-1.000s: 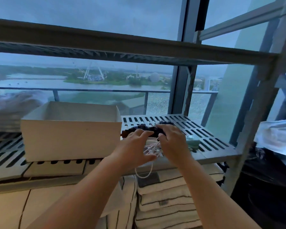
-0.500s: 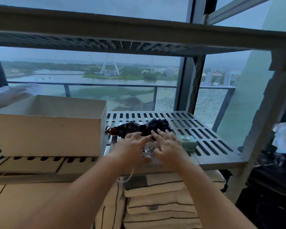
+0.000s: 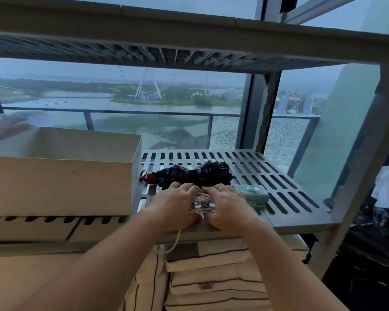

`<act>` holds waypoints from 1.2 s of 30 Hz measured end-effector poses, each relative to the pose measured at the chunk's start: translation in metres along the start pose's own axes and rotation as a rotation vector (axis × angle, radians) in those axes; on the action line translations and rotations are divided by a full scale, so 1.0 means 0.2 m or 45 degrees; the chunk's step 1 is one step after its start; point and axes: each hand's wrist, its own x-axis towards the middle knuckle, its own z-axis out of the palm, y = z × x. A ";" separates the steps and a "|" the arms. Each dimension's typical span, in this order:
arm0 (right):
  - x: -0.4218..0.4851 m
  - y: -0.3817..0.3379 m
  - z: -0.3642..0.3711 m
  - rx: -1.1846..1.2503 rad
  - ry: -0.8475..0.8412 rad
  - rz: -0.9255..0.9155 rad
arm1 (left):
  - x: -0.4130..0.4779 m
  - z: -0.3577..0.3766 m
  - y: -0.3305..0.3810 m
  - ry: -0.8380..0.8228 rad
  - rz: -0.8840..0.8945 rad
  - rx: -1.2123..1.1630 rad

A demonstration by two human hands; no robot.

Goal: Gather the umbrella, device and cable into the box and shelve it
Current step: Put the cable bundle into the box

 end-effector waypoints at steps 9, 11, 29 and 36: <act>0.04 0.00 0.04 0.039 -0.092 0.079 | 0.04 -0.03 -0.02 -0.045 0.042 0.024; 0.05 0.00 0.05 0.046 -0.090 0.091 | 0.05 -0.04 -0.02 -0.058 0.053 -0.003; 0.04 0.00 0.09 -0.113 0.155 0.067 | 0.00 0.02 -0.02 0.149 0.110 -0.011; 0.00 0.00 0.08 -0.003 0.174 0.026 | -0.07 -0.02 0.00 0.233 0.157 0.073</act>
